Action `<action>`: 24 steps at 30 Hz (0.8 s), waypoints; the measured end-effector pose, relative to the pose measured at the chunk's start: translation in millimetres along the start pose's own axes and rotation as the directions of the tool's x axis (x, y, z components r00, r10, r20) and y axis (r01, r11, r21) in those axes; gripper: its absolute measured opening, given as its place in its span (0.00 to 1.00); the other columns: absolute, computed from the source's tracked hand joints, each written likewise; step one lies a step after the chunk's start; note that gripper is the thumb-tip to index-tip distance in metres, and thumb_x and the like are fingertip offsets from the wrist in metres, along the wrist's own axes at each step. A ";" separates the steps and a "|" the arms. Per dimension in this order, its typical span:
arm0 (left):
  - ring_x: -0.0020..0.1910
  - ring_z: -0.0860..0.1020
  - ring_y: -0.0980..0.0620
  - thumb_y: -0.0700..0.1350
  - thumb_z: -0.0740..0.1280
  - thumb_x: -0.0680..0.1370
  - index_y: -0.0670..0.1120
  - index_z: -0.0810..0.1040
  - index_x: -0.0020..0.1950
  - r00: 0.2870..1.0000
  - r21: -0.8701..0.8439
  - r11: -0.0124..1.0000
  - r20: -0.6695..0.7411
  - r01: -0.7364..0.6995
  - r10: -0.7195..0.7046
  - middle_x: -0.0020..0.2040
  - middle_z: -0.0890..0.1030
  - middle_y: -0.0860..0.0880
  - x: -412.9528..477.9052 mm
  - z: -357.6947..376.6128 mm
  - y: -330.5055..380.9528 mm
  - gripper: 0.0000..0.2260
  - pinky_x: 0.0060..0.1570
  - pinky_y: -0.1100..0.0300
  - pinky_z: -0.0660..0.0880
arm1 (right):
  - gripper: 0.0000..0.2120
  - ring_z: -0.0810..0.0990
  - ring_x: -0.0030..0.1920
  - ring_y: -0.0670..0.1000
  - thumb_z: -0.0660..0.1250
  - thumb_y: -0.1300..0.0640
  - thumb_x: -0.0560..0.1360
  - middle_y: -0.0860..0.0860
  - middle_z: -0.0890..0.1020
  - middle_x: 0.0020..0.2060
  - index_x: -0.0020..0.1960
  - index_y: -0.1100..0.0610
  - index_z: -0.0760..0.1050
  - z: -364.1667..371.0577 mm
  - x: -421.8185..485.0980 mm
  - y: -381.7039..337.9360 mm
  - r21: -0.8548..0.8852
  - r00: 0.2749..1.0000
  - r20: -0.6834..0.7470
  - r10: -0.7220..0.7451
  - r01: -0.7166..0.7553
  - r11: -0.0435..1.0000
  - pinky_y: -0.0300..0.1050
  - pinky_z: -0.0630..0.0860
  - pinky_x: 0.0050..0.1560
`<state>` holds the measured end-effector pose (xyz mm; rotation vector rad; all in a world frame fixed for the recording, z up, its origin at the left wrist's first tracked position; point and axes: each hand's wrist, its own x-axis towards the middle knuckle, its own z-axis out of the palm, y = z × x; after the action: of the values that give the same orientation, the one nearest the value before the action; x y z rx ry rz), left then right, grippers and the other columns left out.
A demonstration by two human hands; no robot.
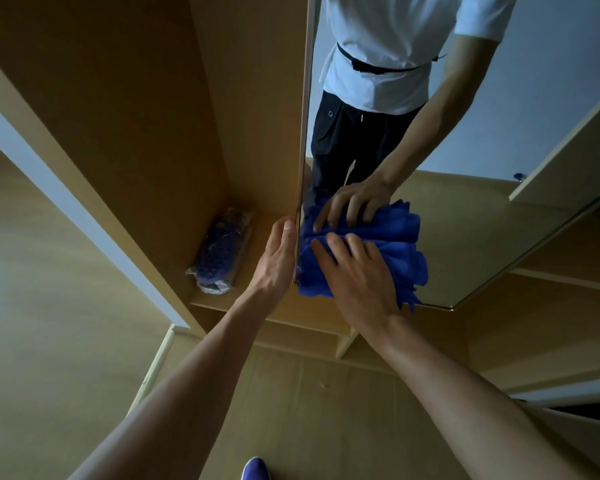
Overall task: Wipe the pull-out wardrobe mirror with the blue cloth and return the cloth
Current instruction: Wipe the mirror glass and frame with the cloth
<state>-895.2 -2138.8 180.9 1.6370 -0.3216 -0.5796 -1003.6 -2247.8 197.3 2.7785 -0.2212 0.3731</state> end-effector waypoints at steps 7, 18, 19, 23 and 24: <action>0.62 0.74 0.55 0.70 0.51 0.79 0.65 0.65 0.71 0.999 0.117 0.993 -0.048 -0.020 0.026 0.66 0.75 0.57 -6.7 4.9 -5.4 0.22 0.50 0.63 0.69 | 0.25 0.74 0.54 0.59 0.65 0.59 0.73 0.57 0.76 0.62 0.71 0.57 0.71 -20.1 -3.8 23.0 0.139 0.994 -0.080 0.070 -0.059 0.989 0.54 0.73 0.52; 0.74 0.65 0.52 0.66 0.51 0.83 0.59 0.54 0.81 0.996 0.120 0.992 -0.075 -0.038 0.048 0.79 0.64 0.53 -18.5 22.7 -3.1 0.28 0.61 0.57 0.62 | 0.28 0.74 0.59 0.60 0.69 0.59 0.73 0.57 0.75 0.65 0.73 0.55 0.69 -56.3 -5.6 62.5 0.106 0.973 -0.210 0.092 -0.071 0.992 0.55 0.71 0.57; 0.73 0.66 0.53 0.65 0.52 0.83 0.60 0.55 0.81 0.996 0.113 0.992 -0.070 -0.051 0.059 0.79 0.64 0.54 -19.4 22.9 -2.5 0.27 0.60 0.58 0.62 | 0.27 0.74 0.60 0.60 0.66 0.58 0.74 0.57 0.75 0.65 0.73 0.55 0.69 -54.7 -6.6 62.0 0.098 0.977 -0.197 0.081 -0.063 0.993 0.56 0.71 0.58; 0.73 0.66 0.55 0.63 0.60 0.79 0.58 0.57 0.81 0.994 0.088 0.992 -0.042 -0.095 0.099 0.77 0.66 0.55 -18.8 22.4 -0.3 0.31 0.61 0.60 0.65 | 0.27 0.74 0.61 0.61 0.55 0.51 0.75 0.58 0.75 0.65 0.72 0.58 0.70 -43.7 -12.0 57.5 0.100 0.994 -0.095 0.060 -0.051 0.994 0.58 0.71 0.59; 0.75 0.65 0.54 0.61 0.62 0.78 0.57 0.56 0.81 0.994 0.082 0.992 -0.035 -0.097 0.100 0.78 0.65 0.54 -17.7 22.0 -0.5 0.33 0.65 0.57 0.65 | 0.26 0.74 0.61 0.61 0.56 0.53 0.75 0.58 0.75 0.65 0.72 0.58 0.70 -38.3 -14.2 55.9 0.089 0.996 -0.075 0.054 -0.048 0.995 0.57 0.71 0.59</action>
<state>-921.9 -2147.9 182.2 1.6970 -0.3985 -0.4646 -1036.8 -2285.5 245.0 2.8416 -0.2636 0.5137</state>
